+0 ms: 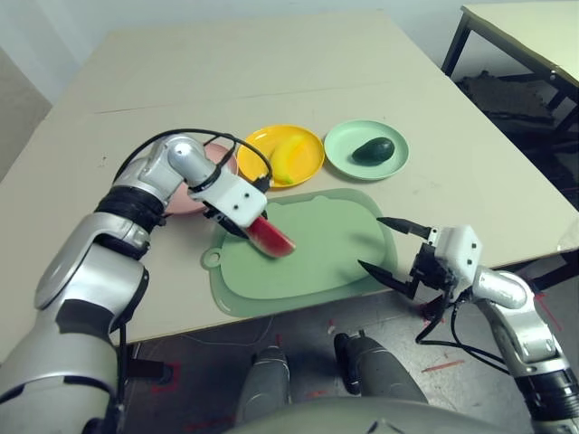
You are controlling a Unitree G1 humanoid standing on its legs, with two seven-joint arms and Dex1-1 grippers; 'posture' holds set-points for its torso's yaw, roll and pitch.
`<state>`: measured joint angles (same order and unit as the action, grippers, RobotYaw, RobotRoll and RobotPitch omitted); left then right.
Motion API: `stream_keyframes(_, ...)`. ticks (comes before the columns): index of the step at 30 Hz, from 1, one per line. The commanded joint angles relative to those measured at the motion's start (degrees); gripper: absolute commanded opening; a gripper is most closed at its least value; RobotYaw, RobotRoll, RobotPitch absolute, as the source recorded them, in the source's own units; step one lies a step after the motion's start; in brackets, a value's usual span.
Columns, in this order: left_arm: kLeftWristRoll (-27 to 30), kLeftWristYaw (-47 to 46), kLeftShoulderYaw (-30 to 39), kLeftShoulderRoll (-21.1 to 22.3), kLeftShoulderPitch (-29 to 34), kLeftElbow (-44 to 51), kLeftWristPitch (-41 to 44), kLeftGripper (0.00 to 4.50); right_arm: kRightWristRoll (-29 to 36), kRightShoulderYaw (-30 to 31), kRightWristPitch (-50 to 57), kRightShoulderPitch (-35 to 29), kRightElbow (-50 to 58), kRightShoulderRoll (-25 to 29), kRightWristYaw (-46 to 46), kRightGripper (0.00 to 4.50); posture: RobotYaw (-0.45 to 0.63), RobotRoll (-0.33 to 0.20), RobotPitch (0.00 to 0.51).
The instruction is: Place the fruits into color-matched plates.
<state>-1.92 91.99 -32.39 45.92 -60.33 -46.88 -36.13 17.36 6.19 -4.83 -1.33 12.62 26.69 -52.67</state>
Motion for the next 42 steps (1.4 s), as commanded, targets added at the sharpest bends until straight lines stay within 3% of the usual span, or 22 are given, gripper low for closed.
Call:
stream_keyframes(1, 2.2, 0.51, 1.53, 1.27, -1.37, -0.63, 3.26, 2.21, 1.99, 0.4, 2.6, 1.08, 1.73, -0.96, 1.14, 4.5, -0.09, 0.0, 0.096)
stream_keyframes(4, 7.81, 0.51, 2.26, 2.07, -1.36, 0.94, 10.5, 2.17, 2.63, 0.46, 4.11, 2.34, 2.59, -1.71, 1.77, 4.5, -0.08, 0.0, 0.094)
stream_keyframes(5, 9.5, 0.51, 2.45, 2.32, -1.37, 1.3, 12.9, 1.96, 2.8, 0.65, 4.58, 2.73, 2.96, -1.94, 1.95, 4.5, -0.08, 0.0, 0.093)
stream_keyframes(10, 6.3, 0.51, 5.87, 3.36, -4.24, -6.98, 14.38, 0.23, 4.8, 1.85, 9.17, 4.31, 6.76, -3.92, 4.21, 4.5, -0.07, 0.0, 0.095)
stream_keyframes(11, 5.25, 0.3, 6.65, 3.58, -4.86, -9.14, 14.4, 0.06, 4.94, 2.19, 9.89, 4.43, 7.51, -4.09, 4.47, 4.5, -0.07, 0.0, 0.095)
stream_keyframes(16, 2.22, 0.44, 9.26, 3.56, -5.62, -13.25, 13.42, 0.06, 4.93, 3.08, 11.23, 4.2, 8.75, -4.64, 5.4, 4.5, -0.07, 0.0, 0.095)
stream_keyframes(23, 1.45, 0.51, 11.58, 1.27, -7.02, -9.59, 14.99, 0.06, 4.41, 3.67, 10.87, 4.07, 7.9, -3.79, 4.7, 4.5, -0.07, 0.0, 0.096)
stream_keyframes(28, 1.22, 0.51, 10.36, -0.16, -6.98, -1.29, 23.05, 1.64, 3.85, 4.11, 9.86, 3.83, 7.0, -3.56, 4.49, 4.5, -0.08, 0.0, 0.1)
stream_keyframes(32, 4.34, 0.51, 7.78, 0.35, -4.32, 10.67, 33.16, 3.05, 3.32, 4.7, 9.66, 3.22, 7.45, -3.65, 4.74, 4.5, -0.08, 0.0, 0.101)
stream_keyframes(36, 8.24, 0.51, 3.54, 4.05, -1.21, 23.92, 40.75, 4.37, 2.97, 4.89, 9.28, 2.68, 7.5, -3.49, 4.74, 4.5, -0.09, 0.0, 0.103)
stream_keyframes(39, 12.07, 0.51, 1.16, 8.4, 1.7, 34.38, 45.44, 4.44, 2.77, 4.84, 9.16, 2.65, 7.47, -3.49, 4.87, 4.5, -0.1, 0.0, 0.103)
stream_keyframes(42, 11.53, 0.51, 0.47, 8.66, 2.8, 36.85, 45.05, 4.44, 2.51, 4.83, 9.12, 2.6, 7.51, -3.67, 5.08, 4.5, -0.1, 0.0, 0.103)
